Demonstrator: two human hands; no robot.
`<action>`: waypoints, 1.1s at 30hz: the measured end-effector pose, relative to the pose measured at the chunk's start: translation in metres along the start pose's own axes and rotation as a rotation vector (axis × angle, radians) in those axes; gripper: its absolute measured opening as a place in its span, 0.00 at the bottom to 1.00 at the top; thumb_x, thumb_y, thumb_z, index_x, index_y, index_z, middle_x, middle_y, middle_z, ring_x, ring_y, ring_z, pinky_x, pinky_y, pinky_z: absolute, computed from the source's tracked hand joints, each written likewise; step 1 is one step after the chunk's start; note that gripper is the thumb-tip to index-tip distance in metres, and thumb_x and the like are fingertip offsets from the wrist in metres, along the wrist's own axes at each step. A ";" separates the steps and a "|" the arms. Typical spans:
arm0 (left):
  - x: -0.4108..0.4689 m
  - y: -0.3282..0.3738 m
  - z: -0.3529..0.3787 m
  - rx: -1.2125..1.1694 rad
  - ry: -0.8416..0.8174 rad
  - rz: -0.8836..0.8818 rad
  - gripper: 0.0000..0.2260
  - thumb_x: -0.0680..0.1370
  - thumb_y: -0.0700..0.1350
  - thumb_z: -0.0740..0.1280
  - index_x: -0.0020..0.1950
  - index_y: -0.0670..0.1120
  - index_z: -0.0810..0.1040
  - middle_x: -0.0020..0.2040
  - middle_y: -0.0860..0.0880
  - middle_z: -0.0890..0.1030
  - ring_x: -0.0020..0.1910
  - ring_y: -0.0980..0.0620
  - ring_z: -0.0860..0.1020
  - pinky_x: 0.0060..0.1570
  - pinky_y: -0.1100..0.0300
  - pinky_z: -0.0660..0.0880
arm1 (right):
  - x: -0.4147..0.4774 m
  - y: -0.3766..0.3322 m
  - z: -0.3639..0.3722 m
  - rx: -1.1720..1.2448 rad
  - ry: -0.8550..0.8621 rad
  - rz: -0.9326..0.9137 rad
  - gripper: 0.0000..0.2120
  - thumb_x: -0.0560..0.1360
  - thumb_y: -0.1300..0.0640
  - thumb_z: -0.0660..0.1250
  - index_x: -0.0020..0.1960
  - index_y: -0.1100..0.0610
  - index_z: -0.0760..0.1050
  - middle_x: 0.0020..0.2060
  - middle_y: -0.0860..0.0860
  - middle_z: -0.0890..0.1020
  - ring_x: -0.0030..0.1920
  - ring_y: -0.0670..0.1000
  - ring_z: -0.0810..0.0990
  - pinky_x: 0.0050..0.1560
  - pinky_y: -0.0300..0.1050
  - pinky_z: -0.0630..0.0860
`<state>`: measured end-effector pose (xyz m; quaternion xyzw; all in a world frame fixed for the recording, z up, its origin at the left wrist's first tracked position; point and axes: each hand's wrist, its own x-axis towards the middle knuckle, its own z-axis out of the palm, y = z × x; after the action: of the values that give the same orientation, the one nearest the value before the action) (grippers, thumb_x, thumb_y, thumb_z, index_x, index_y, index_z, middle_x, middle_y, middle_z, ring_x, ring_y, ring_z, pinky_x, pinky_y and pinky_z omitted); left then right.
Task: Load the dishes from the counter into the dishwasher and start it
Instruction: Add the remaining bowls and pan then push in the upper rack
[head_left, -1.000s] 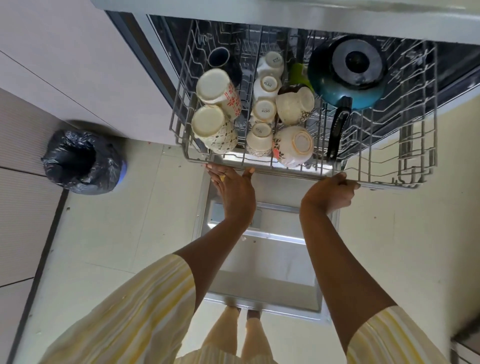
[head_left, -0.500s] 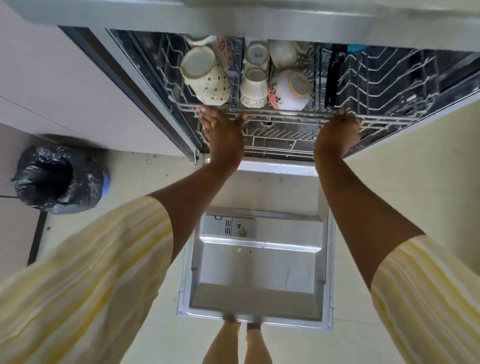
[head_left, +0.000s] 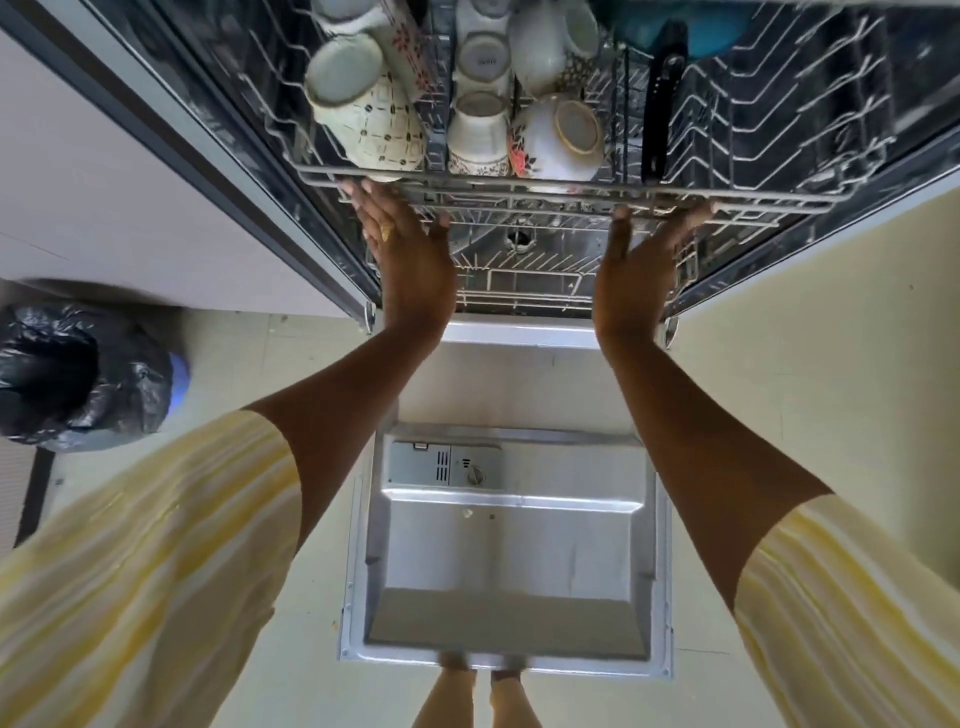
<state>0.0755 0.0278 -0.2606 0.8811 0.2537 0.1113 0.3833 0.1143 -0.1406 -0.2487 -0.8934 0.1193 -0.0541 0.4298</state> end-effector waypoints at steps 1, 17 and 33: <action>-0.004 -0.011 0.007 0.017 0.014 0.077 0.30 0.81 0.44 0.56 0.74 0.32 0.43 0.74 0.34 0.38 0.74 0.38 0.37 0.70 0.56 0.36 | -0.005 0.015 0.011 -0.028 -0.021 -0.083 0.41 0.78 0.44 0.55 0.72 0.73 0.40 0.72 0.71 0.49 0.73 0.66 0.53 0.70 0.31 0.51; 0.007 -0.070 0.146 0.655 -0.515 0.427 0.26 0.81 0.39 0.53 0.77 0.41 0.47 0.76 0.37 0.42 0.76 0.40 0.44 0.75 0.51 0.47 | 0.038 0.105 0.143 -0.828 -0.562 -0.472 0.19 0.80 0.62 0.51 0.70 0.63 0.62 0.67 0.62 0.69 0.68 0.61 0.67 0.69 0.55 0.60; -0.093 -0.085 0.116 0.777 -0.629 0.321 0.23 0.78 0.36 0.51 0.74 0.38 0.56 0.71 0.38 0.65 0.70 0.42 0.63 0.70 0.53 0.54 | -0.064 0.117 0.083 -0.802 -0.719 -0.270 0.17 0.78 0.65 0.52 0.64 0.62 0.71 0.61 0.60 0.76 0.63 0.60 0.74 0.60 0.52 0.71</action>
<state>0.0111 -0.0446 -0.4016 0.9769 0.0105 -0.2037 0.0638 0.0496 -0.1319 -0.3913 -0.9566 -0.1392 0.2491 0.0587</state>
